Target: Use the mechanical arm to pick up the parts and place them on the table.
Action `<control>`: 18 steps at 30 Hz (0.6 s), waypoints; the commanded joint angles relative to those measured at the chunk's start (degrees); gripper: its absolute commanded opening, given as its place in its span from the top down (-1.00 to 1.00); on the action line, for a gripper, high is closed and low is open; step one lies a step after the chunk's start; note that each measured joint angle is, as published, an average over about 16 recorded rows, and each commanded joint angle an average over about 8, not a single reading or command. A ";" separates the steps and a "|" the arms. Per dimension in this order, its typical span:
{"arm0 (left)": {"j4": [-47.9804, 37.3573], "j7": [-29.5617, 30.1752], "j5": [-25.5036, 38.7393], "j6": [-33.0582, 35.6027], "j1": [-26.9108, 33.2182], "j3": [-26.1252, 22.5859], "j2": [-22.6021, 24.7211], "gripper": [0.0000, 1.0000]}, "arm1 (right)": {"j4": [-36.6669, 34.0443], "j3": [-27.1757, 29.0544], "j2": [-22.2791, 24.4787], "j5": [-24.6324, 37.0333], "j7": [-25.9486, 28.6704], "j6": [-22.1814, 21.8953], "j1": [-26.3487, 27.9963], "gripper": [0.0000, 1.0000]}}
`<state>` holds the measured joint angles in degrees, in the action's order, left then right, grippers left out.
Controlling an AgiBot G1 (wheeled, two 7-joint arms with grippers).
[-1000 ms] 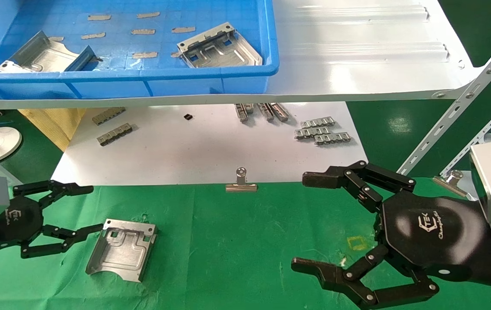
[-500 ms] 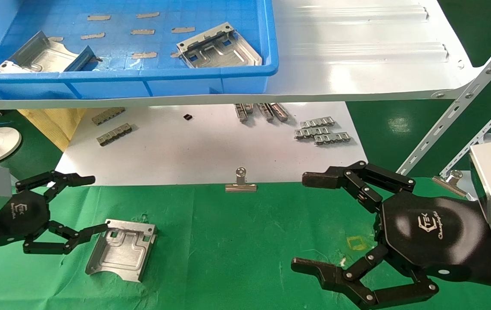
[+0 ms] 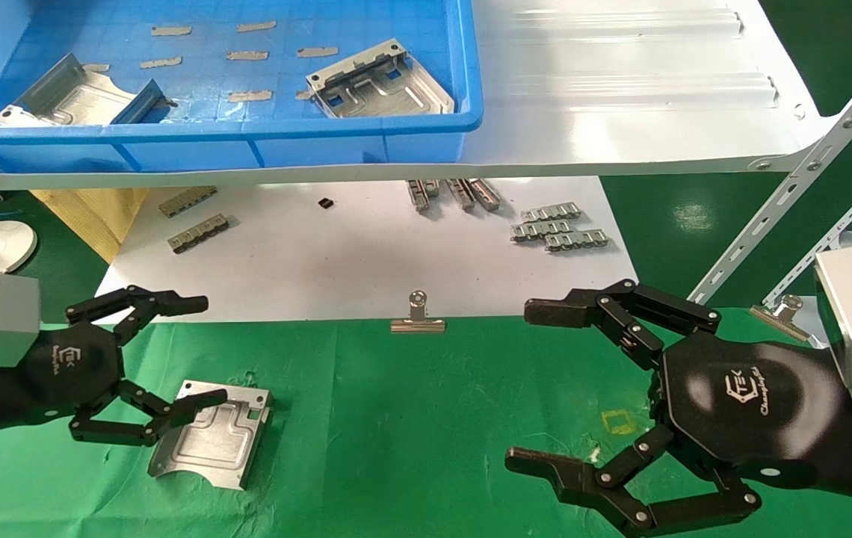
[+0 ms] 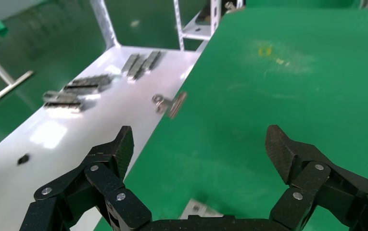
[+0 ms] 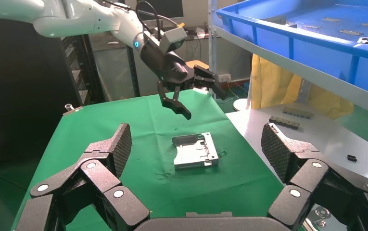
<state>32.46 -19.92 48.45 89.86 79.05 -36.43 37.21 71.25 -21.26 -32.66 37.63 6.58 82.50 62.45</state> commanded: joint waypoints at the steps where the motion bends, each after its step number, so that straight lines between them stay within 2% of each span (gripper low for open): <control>1: 2.08 1.55 -0.33 -0.21 -0.88 1.03 -0.11 -1.00 | 0.00 0.00 0.00 0.00 0.00 0.00 0.00 -1.00; 18: 19.68 14.68 -3.15 -1.99 -8.37 9.77 -1.05 -1.00 | 0.00 0.00 0.00 0.00 0.00 0.00 0.00 -1.00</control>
<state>52.16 -5.23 45.29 87.86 70.67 -26.65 36.16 71.25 -21.27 -32.66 37.63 6.58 82.50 62.46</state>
